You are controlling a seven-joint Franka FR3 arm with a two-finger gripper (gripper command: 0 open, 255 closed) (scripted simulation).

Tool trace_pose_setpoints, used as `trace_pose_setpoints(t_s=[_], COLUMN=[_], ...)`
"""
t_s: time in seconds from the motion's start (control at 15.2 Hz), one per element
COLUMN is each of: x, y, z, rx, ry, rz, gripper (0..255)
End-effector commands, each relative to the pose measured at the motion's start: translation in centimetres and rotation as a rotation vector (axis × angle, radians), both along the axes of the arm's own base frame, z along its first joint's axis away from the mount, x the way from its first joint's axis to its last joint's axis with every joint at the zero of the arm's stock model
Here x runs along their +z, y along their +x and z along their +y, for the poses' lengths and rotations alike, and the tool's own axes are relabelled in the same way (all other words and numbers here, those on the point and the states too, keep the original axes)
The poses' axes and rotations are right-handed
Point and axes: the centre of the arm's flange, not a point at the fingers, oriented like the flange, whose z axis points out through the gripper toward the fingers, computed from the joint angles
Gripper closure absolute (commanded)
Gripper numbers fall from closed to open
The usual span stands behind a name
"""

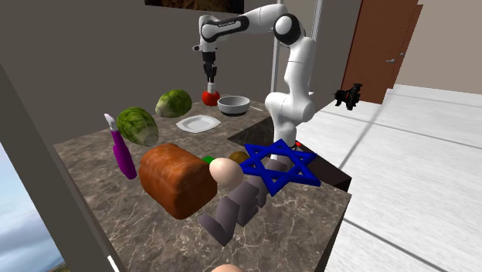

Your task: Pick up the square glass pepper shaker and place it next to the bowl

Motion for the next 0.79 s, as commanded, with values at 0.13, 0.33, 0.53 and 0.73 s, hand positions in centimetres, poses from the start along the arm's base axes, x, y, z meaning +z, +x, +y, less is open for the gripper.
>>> trace_pose_setpoints(t_s=[0.13,0.33,0.53,0.73], x=[-2.1,-3.7,-5.2,-6.8], y=[-0.1,-0.1,-0.1,-0.1], z=[-0.1,-0.1,-0.1,-0.1], rx=[0.000,0.000,0.000,0.000], ry=[-0.001,-0.001,-0.001,-0.001], rz=[0.000,0.000,0.000,0.000], gripper=[255,255,255,255])
